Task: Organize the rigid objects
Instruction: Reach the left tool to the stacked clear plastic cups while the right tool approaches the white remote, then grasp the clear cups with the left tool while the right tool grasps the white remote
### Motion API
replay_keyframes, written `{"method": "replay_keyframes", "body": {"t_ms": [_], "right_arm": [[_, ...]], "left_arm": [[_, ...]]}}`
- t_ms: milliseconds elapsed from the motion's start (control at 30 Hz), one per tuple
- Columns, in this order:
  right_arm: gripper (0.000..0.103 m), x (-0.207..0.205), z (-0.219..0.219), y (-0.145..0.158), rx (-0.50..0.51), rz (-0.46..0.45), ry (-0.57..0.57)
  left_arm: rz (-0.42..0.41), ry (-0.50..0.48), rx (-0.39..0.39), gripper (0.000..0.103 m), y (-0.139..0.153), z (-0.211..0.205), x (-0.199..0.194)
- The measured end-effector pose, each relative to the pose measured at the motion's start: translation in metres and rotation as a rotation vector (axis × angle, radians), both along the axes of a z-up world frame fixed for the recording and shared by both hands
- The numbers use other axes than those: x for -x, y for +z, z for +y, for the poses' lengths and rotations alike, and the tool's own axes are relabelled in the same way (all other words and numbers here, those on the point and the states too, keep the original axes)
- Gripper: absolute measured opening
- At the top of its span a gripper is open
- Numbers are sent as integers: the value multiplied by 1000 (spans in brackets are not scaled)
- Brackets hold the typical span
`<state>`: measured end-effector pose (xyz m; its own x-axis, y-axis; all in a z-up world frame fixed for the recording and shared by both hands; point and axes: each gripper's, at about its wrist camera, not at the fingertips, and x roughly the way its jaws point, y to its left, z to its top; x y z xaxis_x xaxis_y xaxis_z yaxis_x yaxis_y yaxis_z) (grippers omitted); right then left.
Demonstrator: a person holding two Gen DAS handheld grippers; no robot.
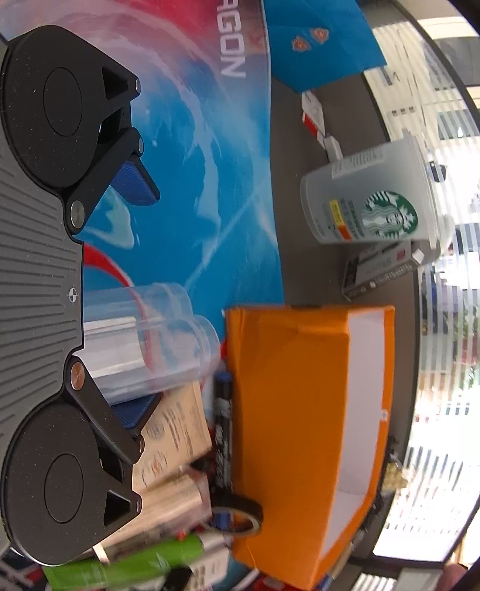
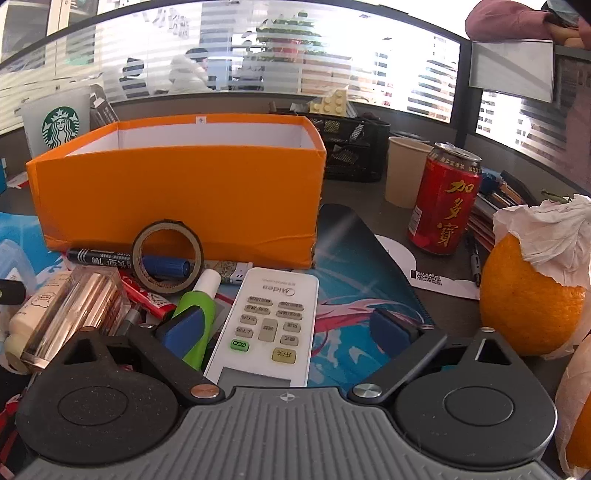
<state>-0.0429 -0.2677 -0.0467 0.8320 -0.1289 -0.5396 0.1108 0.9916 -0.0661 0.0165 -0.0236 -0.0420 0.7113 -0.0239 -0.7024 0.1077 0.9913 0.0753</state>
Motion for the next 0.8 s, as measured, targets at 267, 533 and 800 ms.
{"method": "replay_keyframes", "body": {"t_ms": [267, 533, 800], "right_arm": [[84, -13, -4, -9, -14, 60, -6], [79, -18, -12, -11, -56, 74, 26], [51, -11, -5, -10, -65, 53, 63]], "left_arm": [[19, 61, 6, 103, -11, 19, -10], [-60, 10, 66, 103, -21, 19, -3], [-49, -37, 73, 94, -18, 15, -1]]}}
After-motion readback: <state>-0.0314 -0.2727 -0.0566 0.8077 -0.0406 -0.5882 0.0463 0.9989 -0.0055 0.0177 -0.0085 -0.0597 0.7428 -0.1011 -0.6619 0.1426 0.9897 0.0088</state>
